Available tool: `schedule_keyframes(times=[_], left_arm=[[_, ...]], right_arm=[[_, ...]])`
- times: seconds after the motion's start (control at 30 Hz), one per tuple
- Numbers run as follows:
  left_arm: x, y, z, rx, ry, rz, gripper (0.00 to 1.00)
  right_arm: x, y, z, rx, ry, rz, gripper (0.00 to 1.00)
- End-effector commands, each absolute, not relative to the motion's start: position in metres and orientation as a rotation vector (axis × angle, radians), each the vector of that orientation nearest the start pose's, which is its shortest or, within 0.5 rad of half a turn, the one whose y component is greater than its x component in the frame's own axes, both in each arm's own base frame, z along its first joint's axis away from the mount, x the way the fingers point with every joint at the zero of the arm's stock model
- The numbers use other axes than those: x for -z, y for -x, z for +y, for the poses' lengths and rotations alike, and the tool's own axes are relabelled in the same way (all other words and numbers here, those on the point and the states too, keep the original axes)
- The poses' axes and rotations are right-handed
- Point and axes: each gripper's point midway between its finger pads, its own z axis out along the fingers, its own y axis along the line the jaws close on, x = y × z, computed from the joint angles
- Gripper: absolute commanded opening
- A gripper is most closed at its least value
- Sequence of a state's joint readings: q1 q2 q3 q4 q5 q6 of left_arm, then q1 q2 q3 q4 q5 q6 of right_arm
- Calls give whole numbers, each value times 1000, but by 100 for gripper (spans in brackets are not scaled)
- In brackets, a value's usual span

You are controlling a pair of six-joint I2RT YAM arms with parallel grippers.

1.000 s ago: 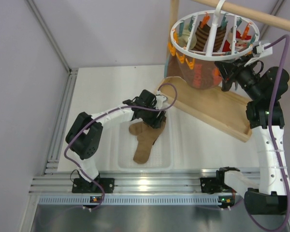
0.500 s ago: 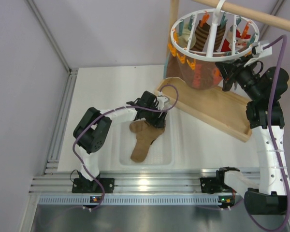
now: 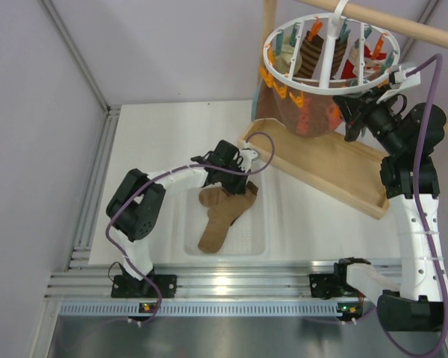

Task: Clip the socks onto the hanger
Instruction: Pick up the sock from the bin, then clamp the sock onto the hanger.

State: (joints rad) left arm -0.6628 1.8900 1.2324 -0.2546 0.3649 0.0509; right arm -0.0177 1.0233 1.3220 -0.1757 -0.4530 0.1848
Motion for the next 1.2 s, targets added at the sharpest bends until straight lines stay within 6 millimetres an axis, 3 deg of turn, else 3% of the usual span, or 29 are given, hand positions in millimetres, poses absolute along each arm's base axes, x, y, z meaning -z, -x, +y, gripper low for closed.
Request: schedule_keyframes(times=[0.0,0.13,0.47,0.67,0.7,0.9,1.07,1.17], left_arm=[[-120,-315,-331,760,-1060,2122,0],[-180,-308,-331,785,-1073,1964,0],[-291,-282,-336,816,-1127,1600,0],[-354,-275,-371,712,-1139,1374,0],[-372,-275,-376,710,-1130,1331,0],[-404,-285,-419,841,-1068,1272,0],[-415,-282,-444,1026,-1029,1237,0],[-409,-291,-455,1057,-993,1265,0]], right_arm=[[-469,-321,78,-465,243,1430,0],[-471,-319,79,-473,243,1422,0],[-476,-315,86,-529,245,1405,0],[-480,-312,90,-574,231,1401,0],[-481,-312,90,-579,229,1401,0],[-492,-304,97,-665,192,1390,0],[-495,-300,100,-715,169,1383,0],[-496,-300,101,-742,147,1389,0]])
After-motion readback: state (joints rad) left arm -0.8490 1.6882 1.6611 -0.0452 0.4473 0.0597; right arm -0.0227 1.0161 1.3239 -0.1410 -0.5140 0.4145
